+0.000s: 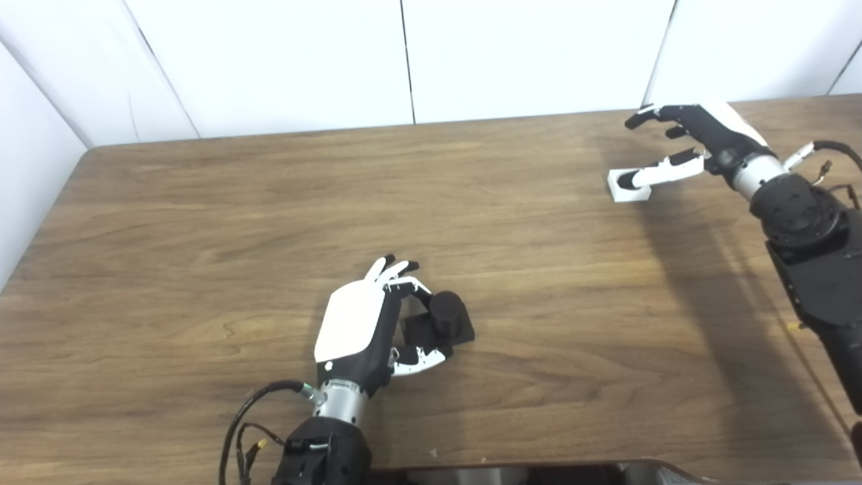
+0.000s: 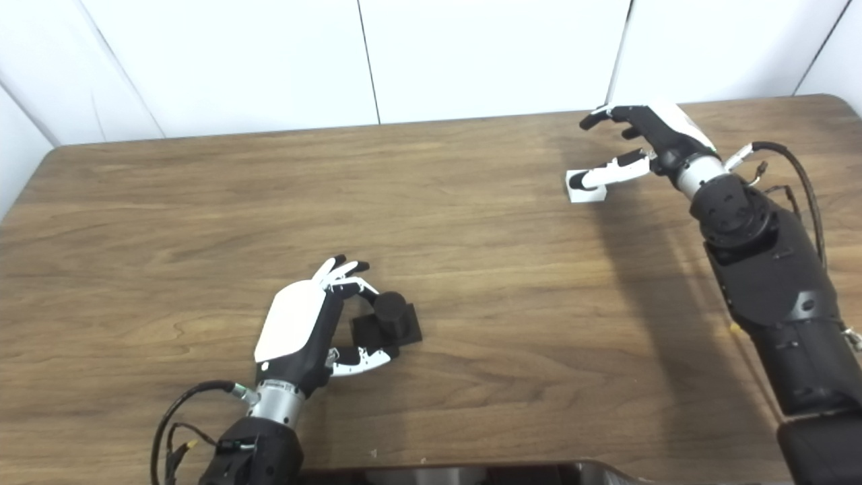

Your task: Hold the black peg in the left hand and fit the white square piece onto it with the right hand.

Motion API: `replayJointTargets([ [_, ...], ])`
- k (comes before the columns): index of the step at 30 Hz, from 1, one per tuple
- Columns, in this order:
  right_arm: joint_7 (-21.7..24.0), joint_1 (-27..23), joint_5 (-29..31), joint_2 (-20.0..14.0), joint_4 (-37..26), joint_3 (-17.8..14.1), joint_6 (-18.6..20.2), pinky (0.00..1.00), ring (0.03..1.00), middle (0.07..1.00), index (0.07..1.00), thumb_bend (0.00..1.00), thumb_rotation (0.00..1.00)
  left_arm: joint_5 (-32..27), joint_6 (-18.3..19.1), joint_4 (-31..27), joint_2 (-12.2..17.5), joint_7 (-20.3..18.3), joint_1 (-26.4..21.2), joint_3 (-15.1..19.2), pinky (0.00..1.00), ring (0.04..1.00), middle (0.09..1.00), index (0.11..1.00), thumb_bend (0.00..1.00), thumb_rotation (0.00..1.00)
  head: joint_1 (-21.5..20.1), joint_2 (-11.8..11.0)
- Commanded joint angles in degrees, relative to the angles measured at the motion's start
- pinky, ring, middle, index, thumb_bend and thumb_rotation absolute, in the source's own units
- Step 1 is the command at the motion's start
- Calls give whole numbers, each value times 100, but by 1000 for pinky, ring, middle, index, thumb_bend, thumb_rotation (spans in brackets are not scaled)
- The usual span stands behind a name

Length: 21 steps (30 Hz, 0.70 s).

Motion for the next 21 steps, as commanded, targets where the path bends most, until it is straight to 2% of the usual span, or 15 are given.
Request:
replayJointTargets([
  [1,63,-412,-113,-198,-147,45,-1,812,904,904,738,944,253,68,-72,9,-45,51,103,4,800,962,871,487,507,74,-1,1],
  [10,401,-694,-570,-386,115,473,-15,807,912,906,732,944,226,111,7,2,-104,40,36,28,826,961,868,486,508,73,22,-6],
  [21,467,-859,-619,-437,549,509,-30,791,913,919,732,919,204,124,-13,-19,-110,31,32,-6,801,950,866,486,507,74,28,5],
])
